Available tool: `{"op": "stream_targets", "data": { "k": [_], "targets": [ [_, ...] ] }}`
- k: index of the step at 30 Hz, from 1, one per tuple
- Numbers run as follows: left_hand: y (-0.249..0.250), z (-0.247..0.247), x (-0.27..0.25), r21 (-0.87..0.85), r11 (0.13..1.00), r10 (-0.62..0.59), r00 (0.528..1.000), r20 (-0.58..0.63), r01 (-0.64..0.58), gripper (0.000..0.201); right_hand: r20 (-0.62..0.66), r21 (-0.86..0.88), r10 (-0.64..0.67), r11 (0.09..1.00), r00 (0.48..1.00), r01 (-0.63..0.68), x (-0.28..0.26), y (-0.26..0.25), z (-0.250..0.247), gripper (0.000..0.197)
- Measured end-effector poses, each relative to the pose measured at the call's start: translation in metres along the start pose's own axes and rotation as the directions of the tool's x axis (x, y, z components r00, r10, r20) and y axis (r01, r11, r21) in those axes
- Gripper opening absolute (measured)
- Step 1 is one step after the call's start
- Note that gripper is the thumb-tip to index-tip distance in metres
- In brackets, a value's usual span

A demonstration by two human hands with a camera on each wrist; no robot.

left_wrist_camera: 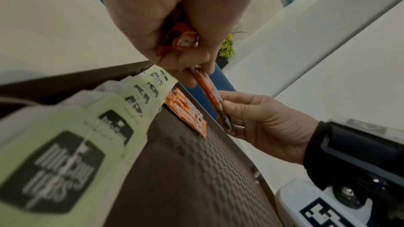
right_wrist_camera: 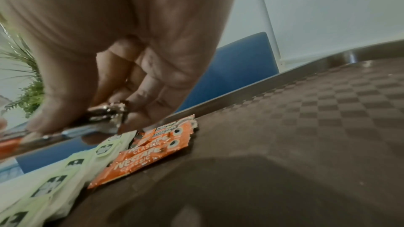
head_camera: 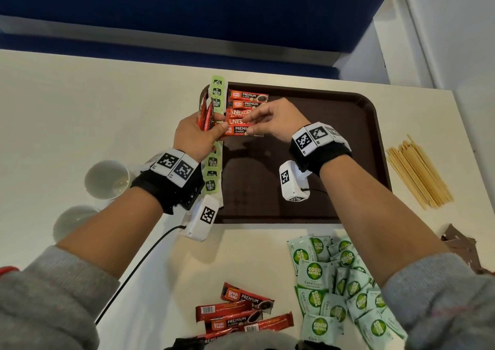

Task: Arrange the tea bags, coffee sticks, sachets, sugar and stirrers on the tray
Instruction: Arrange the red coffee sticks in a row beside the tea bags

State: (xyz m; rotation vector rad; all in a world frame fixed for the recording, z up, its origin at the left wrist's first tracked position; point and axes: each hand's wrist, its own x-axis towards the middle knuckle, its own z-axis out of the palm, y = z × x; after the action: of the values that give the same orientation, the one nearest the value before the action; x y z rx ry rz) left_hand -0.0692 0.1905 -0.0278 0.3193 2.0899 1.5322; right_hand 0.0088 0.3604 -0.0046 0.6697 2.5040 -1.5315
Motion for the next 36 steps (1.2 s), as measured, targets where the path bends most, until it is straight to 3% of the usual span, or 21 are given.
{"op": "stream_targets", "data": {
  "k": [5, 12, 21, 36],
  "targets": [
    [-0.002, -0.002, 0.002, 0.047, 0.999, -0.008, 0.999, -0.052, 0.01, 0.011, -0.087, -0.18, 0.062, 0.981, 0.994, -0.077, 0.004, 0.012, 0.001, 0.027],
    [0.0, -0.002, 0.003, 0.031, 0.999, -0.013, 0.998, -0.062, 0.015, 0.012, -0.118, -0.286, 0.125, 0.946, 0.985, -0.155, 0.009, 0.024, 0.009, 0.028],
    [-0.002, 0.0, 0.004, 0.032, 0.999, -0.014, 0.998, -0.059, 0.016, 0.013, -0.164, -0.536, -0.01, 0.84, 0.986, -0.08, 0.01, 0.026, 0.012, 0.034],
    [0.001, 0.0, 0.002, 0.023, 0.999, -0.034, 0.998, -0.055, 0.035, 0.007, -0.115, -0.514, 0.005, 0.855, 0.993, -0.064, 0.012, 0.021, 0.023, 0.029]
  ]
}}
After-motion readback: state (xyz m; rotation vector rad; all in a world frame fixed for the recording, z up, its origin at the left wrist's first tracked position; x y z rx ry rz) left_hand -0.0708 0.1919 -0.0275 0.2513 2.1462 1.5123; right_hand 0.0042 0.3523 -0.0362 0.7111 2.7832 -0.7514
